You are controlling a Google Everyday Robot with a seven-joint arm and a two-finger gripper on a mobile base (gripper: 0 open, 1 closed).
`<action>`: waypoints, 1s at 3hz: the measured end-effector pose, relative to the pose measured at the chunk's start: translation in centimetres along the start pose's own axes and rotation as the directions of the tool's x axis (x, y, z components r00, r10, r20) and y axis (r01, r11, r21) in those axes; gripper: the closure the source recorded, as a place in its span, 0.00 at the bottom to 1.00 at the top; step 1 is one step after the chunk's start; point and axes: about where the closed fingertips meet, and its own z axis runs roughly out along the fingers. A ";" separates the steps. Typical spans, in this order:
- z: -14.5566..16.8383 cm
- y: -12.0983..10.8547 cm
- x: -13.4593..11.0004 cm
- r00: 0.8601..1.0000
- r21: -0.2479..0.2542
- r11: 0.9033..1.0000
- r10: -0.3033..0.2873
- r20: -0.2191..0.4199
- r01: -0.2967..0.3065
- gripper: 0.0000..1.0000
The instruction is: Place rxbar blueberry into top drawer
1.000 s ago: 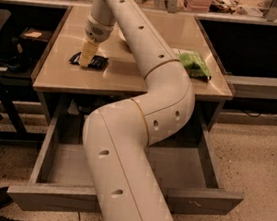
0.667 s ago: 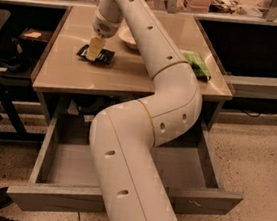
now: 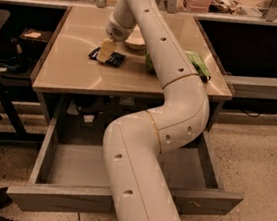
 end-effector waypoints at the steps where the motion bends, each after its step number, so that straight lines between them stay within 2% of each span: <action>1: -0.1 -0.1 -0.3 1.000 0.004 1.000 -0.001 0.002 0.001 1.00; 2: -1.7 -0.7 -1.2 1.000 0.048 0.999 -0.013 0.002 0.013 1.00; 3: -5.4 -0.8 -1.8 1.000 0.107 0.994 -0.012 -0.019 0.014 1.00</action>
Offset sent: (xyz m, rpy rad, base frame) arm -0.0046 -0.0036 0.0512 -0.0209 -0.0975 -0.0173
